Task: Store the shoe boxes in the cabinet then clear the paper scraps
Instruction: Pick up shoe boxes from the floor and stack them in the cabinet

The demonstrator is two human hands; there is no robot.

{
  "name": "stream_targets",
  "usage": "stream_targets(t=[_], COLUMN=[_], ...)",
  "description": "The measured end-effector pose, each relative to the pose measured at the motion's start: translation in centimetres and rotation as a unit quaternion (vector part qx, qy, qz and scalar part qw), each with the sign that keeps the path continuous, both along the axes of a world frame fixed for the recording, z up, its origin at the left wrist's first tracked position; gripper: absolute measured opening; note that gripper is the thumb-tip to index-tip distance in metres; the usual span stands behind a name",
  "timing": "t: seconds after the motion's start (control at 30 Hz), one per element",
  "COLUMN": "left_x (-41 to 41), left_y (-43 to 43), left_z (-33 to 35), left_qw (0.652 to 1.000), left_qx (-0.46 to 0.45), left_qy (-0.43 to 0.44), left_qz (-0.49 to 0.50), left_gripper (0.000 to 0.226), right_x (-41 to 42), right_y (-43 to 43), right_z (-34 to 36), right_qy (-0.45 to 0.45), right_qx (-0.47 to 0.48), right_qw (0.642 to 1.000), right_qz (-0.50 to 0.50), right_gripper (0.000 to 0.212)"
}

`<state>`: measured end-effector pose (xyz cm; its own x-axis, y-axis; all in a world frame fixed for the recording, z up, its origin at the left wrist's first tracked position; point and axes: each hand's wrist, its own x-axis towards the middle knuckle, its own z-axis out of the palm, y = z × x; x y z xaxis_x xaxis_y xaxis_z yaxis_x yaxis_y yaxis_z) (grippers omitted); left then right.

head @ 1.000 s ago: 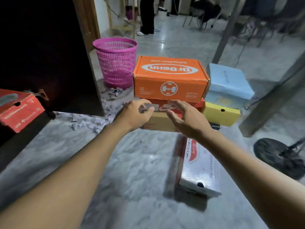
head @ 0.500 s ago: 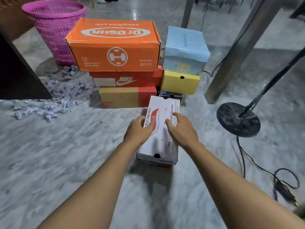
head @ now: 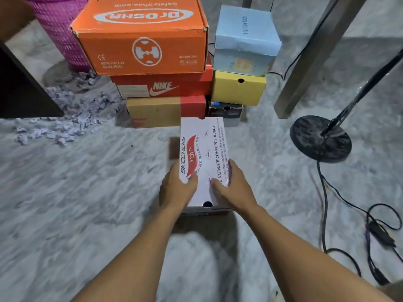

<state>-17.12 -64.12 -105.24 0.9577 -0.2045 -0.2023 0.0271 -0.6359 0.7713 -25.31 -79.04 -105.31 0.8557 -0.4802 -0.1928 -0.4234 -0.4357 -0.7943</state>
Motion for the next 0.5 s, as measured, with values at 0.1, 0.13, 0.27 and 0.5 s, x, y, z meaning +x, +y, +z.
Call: stream_targets(t=[0.1,0.13,0.27,0.5], left_x=[-1.5,-1.5,-1.2,-1.5], left_y=[2.4,3.1,4.7,5.1], left_z=[-1.5,-1.9,-2.0,-1.9], left_qw=[1.0,0.999,0.995,0.994], left_qx=[-0.015,-0.027,-0.068,-0.079], left_qy=[-0.003,0.008,0.072,0.074], left_qz=[0.026,0.03,0.02,0.022], left_gripper=[0.039,0.041,0.055,0.052], right_x=[-2.1,-2.8,-5.3,-4.5], right_y=[1.3,1.7,3.2,5.0], right_z=[-0.2,-0.4,-0.6,0.4], right_qy=[-0.003,-0.002,0.002,-0.029], right_qx=[0.053,0.063,0.082,0.063], right_qw=[0.999,0.998,0.996,0.993], right_qz=[0.009,0.007,0.025,0.097], right_gripper=[0.065,0.068,0.08,0.08])
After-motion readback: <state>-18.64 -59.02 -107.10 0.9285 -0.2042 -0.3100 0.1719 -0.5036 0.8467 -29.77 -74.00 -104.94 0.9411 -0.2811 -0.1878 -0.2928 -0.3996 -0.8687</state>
